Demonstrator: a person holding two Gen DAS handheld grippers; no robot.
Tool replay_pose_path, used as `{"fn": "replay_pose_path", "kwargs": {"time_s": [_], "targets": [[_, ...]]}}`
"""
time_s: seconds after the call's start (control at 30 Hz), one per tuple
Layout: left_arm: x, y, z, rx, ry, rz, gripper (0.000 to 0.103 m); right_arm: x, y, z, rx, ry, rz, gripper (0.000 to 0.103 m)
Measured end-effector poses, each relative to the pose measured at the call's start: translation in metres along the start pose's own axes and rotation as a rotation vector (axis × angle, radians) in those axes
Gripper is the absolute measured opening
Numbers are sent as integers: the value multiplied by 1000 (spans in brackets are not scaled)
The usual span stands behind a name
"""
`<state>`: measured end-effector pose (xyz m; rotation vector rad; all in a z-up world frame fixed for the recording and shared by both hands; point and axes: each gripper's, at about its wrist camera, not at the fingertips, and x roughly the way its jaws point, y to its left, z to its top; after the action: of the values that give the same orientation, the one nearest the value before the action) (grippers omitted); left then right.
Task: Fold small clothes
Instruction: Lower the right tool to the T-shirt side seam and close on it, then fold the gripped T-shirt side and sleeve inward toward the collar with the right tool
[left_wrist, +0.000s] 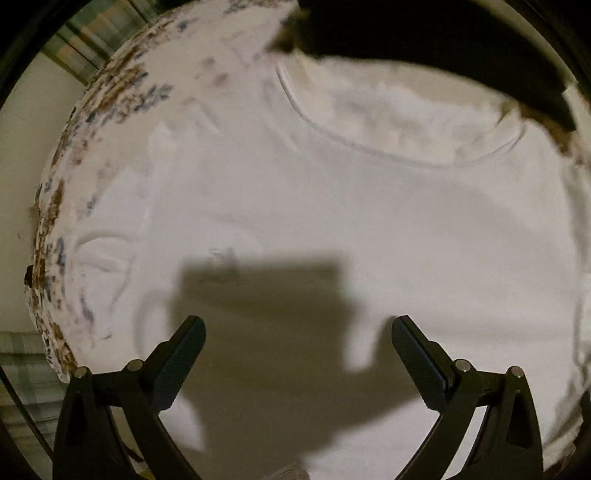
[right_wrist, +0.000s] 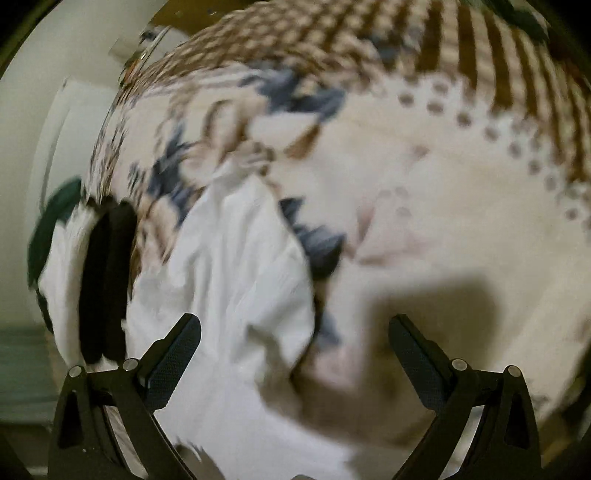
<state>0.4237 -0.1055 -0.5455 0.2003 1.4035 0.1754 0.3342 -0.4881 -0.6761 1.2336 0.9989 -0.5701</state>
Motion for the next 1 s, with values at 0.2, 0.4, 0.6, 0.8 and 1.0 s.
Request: {"fn": "replay_pose_path", "kwargs": {"time_s": [0.2,0.4,0.6,0.8,1.0], "targets": [[9,-5,-5,-46,-20,-7,103,23,-6,3,46,-107,80,77],[2,-3,-5,-92,-14,-31,103,22,8,0,31,-146,42,21],[-1,7,-5,-116,-14,-49,103,-7,42,-6,-89,-207,47,7],[-3,30,-12,-173,-8,-67,103,-11,129,-47,-432,-214,35,7],[2,65,-19,-234,-1,-60,103,32,197,-160,-966,-88,-29,7]]}}
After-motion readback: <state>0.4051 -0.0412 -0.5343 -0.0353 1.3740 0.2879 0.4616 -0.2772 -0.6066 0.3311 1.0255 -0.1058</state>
